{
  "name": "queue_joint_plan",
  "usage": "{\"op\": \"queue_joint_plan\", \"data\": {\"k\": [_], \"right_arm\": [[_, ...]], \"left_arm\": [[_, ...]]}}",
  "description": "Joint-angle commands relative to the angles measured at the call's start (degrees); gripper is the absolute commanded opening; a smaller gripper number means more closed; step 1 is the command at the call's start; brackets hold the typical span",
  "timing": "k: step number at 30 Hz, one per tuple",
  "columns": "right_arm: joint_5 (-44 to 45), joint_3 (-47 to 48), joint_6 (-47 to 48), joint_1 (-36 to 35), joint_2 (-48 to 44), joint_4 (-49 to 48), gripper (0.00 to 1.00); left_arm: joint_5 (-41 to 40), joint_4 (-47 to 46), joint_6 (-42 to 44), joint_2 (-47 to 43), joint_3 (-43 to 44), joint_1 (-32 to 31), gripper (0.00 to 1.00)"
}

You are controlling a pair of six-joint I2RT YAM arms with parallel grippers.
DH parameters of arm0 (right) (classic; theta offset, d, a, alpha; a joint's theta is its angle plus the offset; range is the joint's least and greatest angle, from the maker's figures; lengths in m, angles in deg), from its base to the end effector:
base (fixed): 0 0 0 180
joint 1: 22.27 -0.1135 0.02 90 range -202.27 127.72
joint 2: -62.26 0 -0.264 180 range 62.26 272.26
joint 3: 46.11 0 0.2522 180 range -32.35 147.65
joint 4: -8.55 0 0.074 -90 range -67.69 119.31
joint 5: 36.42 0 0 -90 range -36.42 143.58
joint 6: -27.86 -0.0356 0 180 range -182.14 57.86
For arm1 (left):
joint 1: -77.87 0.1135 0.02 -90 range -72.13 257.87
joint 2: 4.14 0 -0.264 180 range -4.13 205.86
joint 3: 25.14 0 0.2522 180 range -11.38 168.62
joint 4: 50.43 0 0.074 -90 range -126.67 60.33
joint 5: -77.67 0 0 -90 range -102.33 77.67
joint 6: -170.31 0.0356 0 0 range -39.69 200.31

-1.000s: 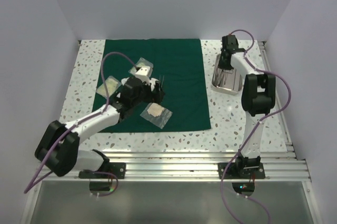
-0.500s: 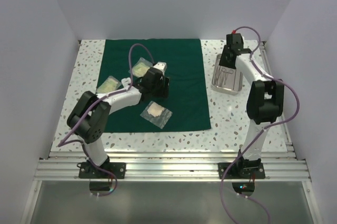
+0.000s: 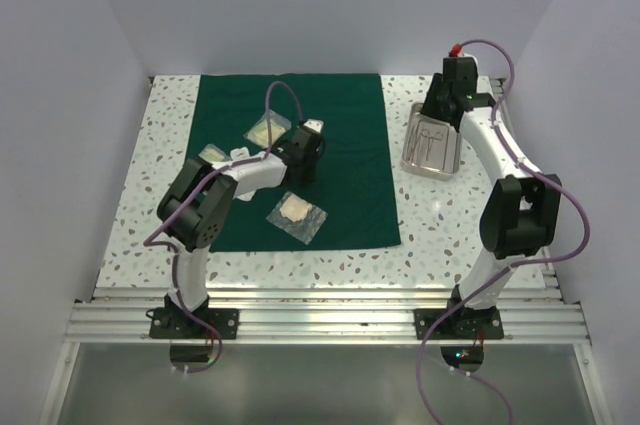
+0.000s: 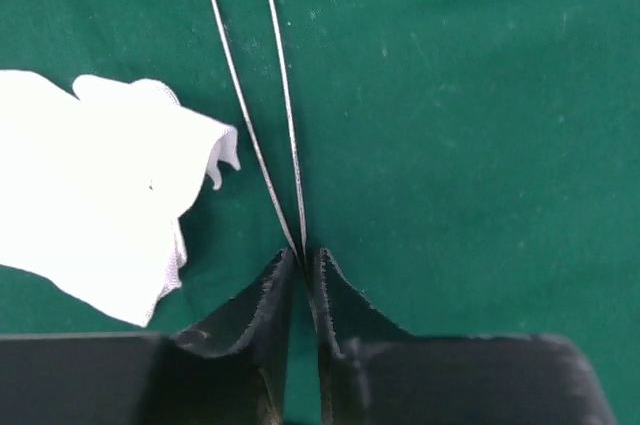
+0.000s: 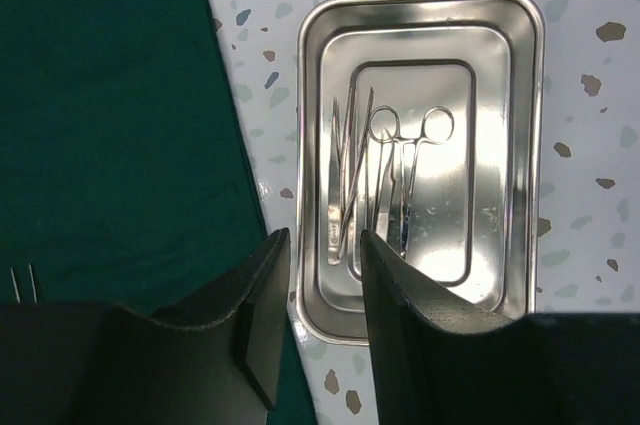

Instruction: Prepare the surgical pack

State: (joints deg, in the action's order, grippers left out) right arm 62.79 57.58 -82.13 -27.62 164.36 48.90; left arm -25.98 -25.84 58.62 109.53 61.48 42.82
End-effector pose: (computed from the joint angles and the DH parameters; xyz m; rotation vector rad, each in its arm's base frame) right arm 0.4113 0.0328 0.3103 0.3705 2.2067 0.0595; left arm 0.3470 -0.2332 0.1554 0.1830 2.4357 -0.1464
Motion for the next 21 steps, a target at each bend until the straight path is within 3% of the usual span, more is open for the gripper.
{"op": "queue_joint_plan", "data": {"k": [1, 3, 7, 10, 12, 15, 21], "right_arm": [[-2.44, -0.9, -0.67, -0.46, -2.96, -1.36, 0.38], [-2.8, -1.16, -1.02, -1.07, -3.05, -1.19, 0.38], [-6.39, -2.38, -2.07, -2.56, -3.05, -1.54, 0.42], [-10.34, -5.19, -3.74, -4.67, -3.84, -3.56, 0.49], [-13.86, -7.91, -5.84, -6.16, -5.5, -7.67, 0.6], [-20.19, -17.47, -10.5, -7.66, -7.79, -18.21, 0.7], [-22.04, -23.65, -18.67, -13.1, -7.97, -30.87, 0.72]], "left_arm": [[-1.9, 2.44, 0.43, 1.21, 2.11, -0.46, 0.12], [-1.82, 1.74, 0.42, 0.94, 1.5, -0.55, 0.0], [-0.85, -1.15, 0.86, -0.98, -2.0, -0.72, 0.0], [1.86, -9.75, 1.92, -8.86, -9.19, -1.16, 0.0], [4.93, -17.2, 1.57, -12.05, -12.55, -1.16, 0.0], [9.58, -19.71, 0.25, -14.79, -14.24, -1.16, 0.0], [14.78, -24.26, -4.57, -17.25, -15.81, -1.43, 0.0]]}}
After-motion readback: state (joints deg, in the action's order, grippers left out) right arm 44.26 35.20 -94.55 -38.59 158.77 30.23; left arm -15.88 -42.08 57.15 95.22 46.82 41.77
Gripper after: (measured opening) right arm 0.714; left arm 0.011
